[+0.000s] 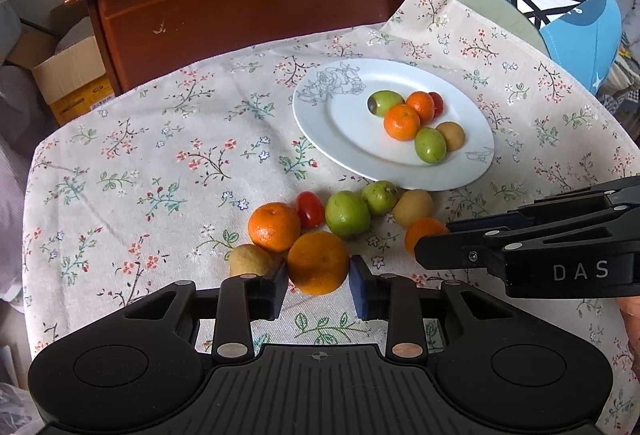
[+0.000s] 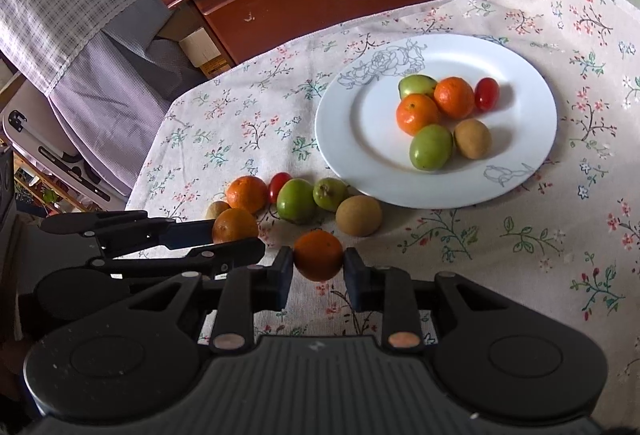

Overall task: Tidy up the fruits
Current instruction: 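Carry both oranges over the white plate and open both grippers, then withdraw both open grippers from the plate toward the remaining fruits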

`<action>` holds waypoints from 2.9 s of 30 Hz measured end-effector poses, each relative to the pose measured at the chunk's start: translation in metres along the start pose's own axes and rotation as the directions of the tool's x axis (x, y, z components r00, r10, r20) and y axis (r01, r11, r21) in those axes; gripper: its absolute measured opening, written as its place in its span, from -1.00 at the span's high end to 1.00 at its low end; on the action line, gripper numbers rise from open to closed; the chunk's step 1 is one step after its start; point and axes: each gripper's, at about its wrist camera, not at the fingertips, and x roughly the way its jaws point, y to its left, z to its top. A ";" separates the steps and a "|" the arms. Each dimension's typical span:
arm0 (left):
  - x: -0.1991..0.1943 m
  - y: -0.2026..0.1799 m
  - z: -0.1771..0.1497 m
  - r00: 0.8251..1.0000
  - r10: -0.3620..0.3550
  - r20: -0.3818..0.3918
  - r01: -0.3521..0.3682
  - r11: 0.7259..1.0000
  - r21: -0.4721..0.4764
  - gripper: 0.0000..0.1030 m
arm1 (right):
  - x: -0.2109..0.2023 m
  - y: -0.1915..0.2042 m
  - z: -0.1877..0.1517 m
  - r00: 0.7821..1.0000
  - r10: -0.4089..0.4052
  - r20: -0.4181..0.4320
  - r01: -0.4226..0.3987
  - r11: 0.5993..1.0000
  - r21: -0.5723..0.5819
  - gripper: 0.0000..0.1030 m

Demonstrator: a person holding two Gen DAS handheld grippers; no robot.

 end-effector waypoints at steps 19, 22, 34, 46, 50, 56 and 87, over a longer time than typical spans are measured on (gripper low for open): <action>-0.013 -0.015 0.055 0.990 -0.043 0.138 0.048 0.998 -0.031 0.41 | -0.045 -0.025 0.055 0.971 -0.037 0.237 0.031 0.999 0.029 0.46; -0.009 -0.017 0.063 0.988 -0.049 0.144 0.054 0.998 -0.030 0.41 | -0.044 -0.033 0.062 0.965 -0.049 0.257 0.038 0.998 0.051 0.46; 0.019 -0.025 0.078 0.991 -0.063 0.118 0.066 0.997 -0.026 0.41 | -0.020 -0.062 0.085 0.956 -0.095 0.279 0.074 0.994 0.086 0.46; 0.047 -0.030 0.081 0.994 -0.079 0.079 0.083 0.996 -0.038 0.41 | 0.010 -0.094 0.098 0.962 -0.123 0.242 0.082 0.981 0.174 0.46; 0.050 -0.030 0.081 0.993 -0.081 0.084 0.085 0.995 -0.052 0.41 | 0.018 -0.097 0.099 0.965 -0.129 0.230 0.086 0.978 0.188 0.46; 0.046 -0.027 0.082 0.993 -0.071 0.095 0.078 0.994 -0.074 0.37 | 0.018 -0.098 0.100 0.963 -0.128 0.238 0.078 0.975 0.208 0.41; -0.046 0.029 0.053 0.983 0.125 0.132 -0.099 0.976 -0.193 -0.77 | -0.028 -0.037 0.036 0.973 -0.086 0.214 0.061 0.990 0.124 0.23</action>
